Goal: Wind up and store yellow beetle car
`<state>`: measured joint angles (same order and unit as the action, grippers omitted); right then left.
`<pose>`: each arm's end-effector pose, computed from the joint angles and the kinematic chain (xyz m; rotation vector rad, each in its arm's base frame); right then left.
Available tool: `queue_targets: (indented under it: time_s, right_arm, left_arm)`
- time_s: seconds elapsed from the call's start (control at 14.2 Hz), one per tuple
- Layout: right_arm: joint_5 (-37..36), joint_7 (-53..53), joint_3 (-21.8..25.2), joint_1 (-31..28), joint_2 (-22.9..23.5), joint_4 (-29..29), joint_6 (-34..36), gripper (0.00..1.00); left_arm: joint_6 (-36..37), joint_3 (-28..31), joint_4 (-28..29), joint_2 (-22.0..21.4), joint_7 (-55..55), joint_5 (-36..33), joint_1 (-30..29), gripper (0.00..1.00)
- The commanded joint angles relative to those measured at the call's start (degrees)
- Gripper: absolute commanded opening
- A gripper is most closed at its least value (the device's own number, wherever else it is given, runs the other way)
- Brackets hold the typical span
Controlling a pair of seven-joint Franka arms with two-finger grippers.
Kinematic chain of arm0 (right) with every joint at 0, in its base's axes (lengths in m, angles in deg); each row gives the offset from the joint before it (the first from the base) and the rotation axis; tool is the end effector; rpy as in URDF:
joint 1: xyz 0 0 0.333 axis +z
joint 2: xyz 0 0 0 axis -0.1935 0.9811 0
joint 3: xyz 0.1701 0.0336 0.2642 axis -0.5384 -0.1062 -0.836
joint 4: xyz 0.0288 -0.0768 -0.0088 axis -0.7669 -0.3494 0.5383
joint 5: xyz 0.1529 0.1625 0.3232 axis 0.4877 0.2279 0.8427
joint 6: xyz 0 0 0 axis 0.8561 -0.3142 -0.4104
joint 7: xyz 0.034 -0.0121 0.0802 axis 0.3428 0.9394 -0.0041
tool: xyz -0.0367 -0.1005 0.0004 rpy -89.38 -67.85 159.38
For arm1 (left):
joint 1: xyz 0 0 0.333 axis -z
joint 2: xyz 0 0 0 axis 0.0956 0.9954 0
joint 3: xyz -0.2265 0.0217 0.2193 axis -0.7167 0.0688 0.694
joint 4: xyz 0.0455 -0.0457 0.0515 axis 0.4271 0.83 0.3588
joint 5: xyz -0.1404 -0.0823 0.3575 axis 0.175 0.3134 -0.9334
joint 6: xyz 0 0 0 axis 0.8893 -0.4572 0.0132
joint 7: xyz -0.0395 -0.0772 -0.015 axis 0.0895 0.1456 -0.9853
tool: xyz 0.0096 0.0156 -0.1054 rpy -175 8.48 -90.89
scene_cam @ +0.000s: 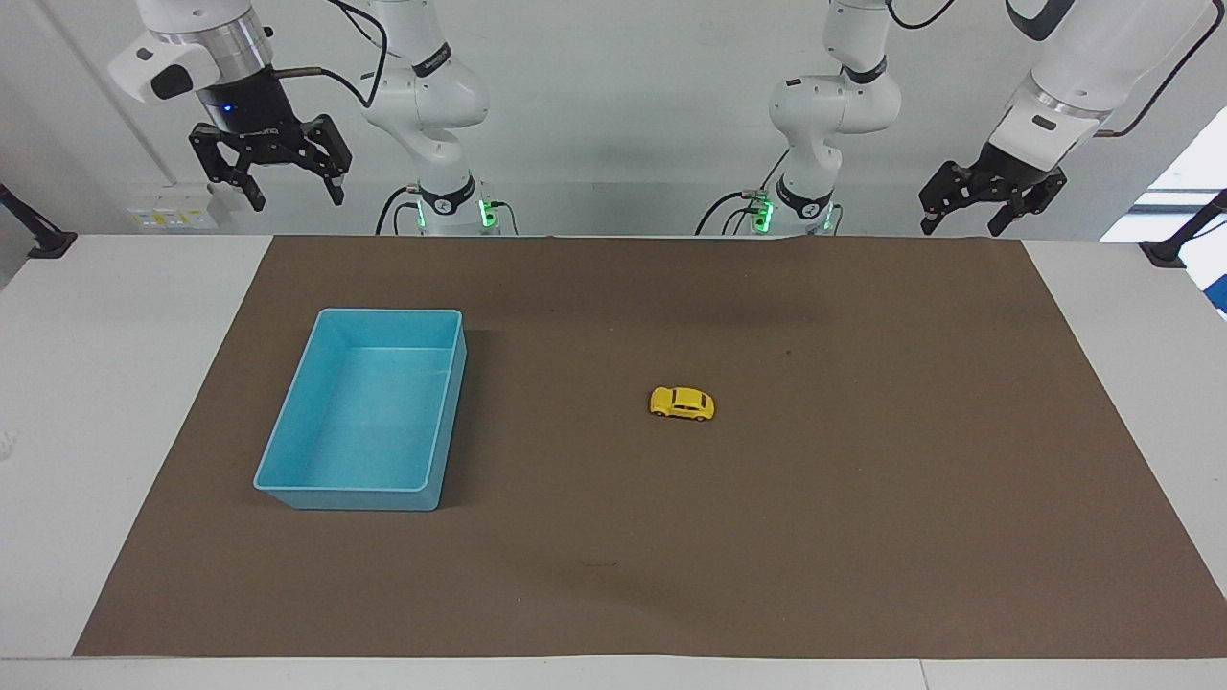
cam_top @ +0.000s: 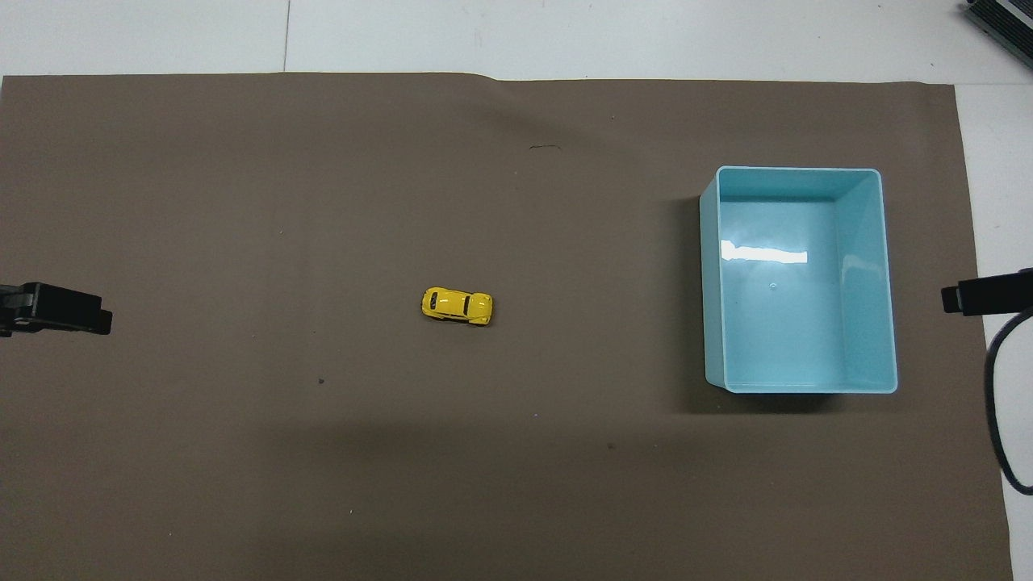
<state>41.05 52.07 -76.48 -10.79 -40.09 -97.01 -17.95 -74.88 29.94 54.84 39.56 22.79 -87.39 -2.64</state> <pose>0.5080 -0.0164 0.6855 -3.1167 -0.1054 -0.0871 0.5101 -0.0295 0.6293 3.1027 0.0058 -0.0985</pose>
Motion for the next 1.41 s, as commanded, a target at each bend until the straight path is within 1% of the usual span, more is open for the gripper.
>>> queue_targets:
  time_s: [0.0,0.14,0.28,0.35,0.49,0.77,0.98,1.05,1.12,1.26,1.34]
  right_arm:
    - [-0.1,-0.7,-0.3,-0.3,-0.5,-0.8,-0.5,1.00]
    - [-0.1,-0.7,-0.3,-0.3,-0.5,-0.8,-0.6,1.00]
    - [-0.1,-0.7,-0.3,-0.3,-0.5,-0.8,-0.5,1.00]
    - [-0.1,-0.7,-0.3,-0.3,-0.5,-0.8,-0.6,1.00]
    - [-0.1,-0.7,-0.2,-0.3,-0.5,-0.8,-0.6,1.00]
    - [-0.1,-0.8,-0.3,-0.3,-0.5,-0.8,-0.6,1.00]
    - [-0.1,-0.7,-0.3,-0.3,-0.5,-0.8,-0.6,1.00]
    - [-0.1,-0.8,-0.2,-0.3,-0.5,-0.8,-0.6,1.00]
    - [-0.1,-0.8,-0.3,-0.3,-0.5,-0.8,-0.6,1.00]
    - [-0.1,-0.7,-0.3,-0.3,-0.5,-0.8,-0.6,1.00]
    - [-0.1,-0.7,-0.3,-0.3,-0.5,-0.8,-0.6,1.00]
  left_arm:
    - [-3.2,0.0,0.9,2.0,-8.9,-0.2,2.1,1.00]
    - [-5.2,0.0,1.9,3.1,-15.1,0.0,3.0,1.00]
    - [-8.2,0.0,4.4,3.1,-21.4,2.1,3.0,1.00]
    - [-9.6,-0.1,5.6,3.1,-26.9,2.3,3.7,1.00]
    - [-12.8,-0.1,6.4,4.6,-41.3,2.3,6.3,1.00]
    - [-16.7,-0.1,7.1,7.3,-60.1,2.5,9.5,1.00]
    - [-25.6,-0.1,9.3,9.8,-81.0,2.6,13.3,1.00]
    - [-27.4,-0.1,9.8,10.7,-87.1,2.6,14.7,1.00]
    - [-28.7,-0.1,9.9,12.6,-92.7,2.5,16.6,1.00]
    - [-32.5,0.0,9.9,15.7,-101.3,2.4,19.4,1.00]
    - [-33.3,-0.1,10.5,15.9,-106.3,2.4,20.4,1.00]
